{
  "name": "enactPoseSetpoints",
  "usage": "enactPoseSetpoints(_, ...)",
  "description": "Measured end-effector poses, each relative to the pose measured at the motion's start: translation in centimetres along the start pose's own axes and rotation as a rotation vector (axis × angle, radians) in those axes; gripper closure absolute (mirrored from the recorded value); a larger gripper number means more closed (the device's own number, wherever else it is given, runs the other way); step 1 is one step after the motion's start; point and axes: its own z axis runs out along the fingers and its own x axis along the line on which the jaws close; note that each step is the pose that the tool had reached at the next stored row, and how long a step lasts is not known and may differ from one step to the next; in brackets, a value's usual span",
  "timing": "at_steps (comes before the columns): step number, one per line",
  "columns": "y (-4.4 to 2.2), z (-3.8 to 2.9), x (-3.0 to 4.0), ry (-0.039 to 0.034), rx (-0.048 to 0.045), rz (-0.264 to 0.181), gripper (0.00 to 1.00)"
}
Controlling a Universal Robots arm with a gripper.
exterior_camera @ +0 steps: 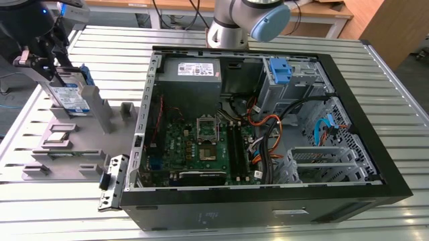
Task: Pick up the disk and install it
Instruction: 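Pick up the disk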
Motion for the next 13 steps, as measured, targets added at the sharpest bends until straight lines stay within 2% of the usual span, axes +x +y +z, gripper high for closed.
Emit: enactPoseSetpoints(13, 0.0, -0.02, -0.09, 0.0, -0.0001, 0.0, 0.41)
